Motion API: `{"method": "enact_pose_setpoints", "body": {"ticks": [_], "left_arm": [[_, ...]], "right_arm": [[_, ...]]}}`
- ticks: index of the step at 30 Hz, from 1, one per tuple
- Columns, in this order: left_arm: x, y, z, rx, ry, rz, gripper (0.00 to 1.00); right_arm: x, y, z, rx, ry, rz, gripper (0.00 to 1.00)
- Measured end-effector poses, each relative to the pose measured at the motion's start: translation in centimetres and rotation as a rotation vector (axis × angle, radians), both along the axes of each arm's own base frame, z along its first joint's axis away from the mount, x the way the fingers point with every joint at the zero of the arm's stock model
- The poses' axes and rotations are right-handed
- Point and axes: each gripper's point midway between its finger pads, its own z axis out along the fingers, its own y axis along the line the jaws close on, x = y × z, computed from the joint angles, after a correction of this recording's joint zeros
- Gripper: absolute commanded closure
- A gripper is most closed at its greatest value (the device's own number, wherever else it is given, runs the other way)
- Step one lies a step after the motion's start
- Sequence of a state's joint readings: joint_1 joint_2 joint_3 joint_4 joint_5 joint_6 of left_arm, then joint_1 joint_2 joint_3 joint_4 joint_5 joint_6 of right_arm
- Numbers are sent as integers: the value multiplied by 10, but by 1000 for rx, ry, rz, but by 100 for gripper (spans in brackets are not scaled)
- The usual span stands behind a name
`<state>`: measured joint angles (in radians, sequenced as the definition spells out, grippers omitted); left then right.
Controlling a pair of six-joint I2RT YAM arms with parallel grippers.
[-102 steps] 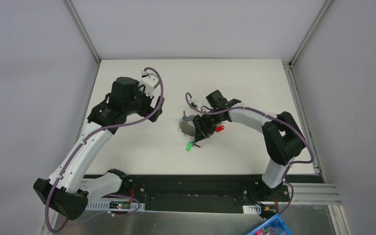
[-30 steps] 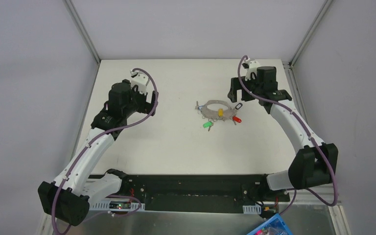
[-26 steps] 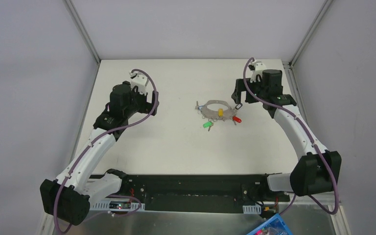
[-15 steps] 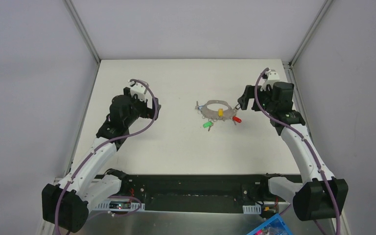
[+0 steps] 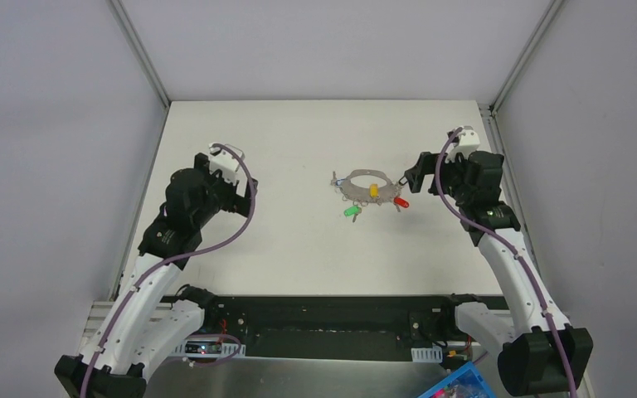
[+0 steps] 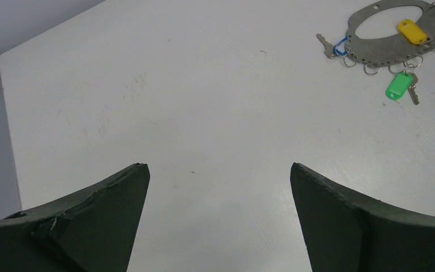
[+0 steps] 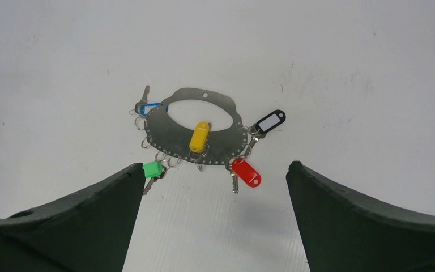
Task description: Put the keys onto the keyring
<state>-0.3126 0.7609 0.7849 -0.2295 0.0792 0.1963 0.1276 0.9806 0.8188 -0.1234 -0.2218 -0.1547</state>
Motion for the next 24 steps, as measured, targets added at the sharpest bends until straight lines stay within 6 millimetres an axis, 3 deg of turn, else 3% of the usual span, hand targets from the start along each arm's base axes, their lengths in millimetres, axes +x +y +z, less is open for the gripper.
{"method": "enact_pose_setpoints", "body": {"ticks": [8, 24], "left_arm": [[-16, 19, 2, 35, -18, 61, 1], [-13, 27, 6, -35, -66, 143, 1]], "right_arm": [[-1, 2, 4, 22, 5, -5, 0], [-18, -11, 27, 50, -91, -40, 0]]}}
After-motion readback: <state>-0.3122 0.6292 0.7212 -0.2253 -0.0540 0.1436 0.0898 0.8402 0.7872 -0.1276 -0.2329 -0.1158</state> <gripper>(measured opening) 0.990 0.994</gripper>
